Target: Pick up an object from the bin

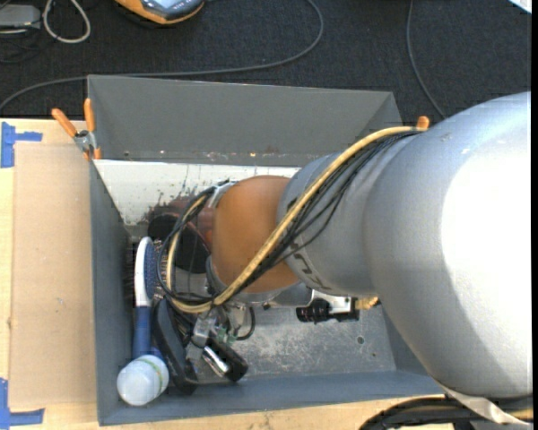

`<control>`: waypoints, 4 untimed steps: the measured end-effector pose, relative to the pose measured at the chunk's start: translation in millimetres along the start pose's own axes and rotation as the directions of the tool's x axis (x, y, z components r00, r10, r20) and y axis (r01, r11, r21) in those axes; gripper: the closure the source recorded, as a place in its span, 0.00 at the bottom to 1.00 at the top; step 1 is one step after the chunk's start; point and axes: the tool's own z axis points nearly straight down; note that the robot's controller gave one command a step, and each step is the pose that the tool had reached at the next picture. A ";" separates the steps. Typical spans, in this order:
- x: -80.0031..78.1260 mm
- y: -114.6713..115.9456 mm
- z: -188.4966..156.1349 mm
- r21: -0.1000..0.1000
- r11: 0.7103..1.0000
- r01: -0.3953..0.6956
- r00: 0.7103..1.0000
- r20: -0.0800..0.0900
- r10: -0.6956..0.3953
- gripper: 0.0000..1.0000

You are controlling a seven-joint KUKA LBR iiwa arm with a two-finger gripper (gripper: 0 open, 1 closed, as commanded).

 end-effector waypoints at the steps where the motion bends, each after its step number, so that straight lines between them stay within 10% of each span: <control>1: -32.9 -21.0 31.9 -0.006 0.995 0.102 0.995 0.005 -0.102 0.00; 2: 23.5 -18.2 31.9 0.000 0.978 -0.210 0.978 -0.002 0.210 1.00; 4: 24.3 -19.9 18.3 0.004 0.977 -0.212 0.977 -0.005 0.212 1.00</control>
Offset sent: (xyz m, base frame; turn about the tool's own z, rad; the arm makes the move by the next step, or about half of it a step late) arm -0.0272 -0.0079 -0.0304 0.2092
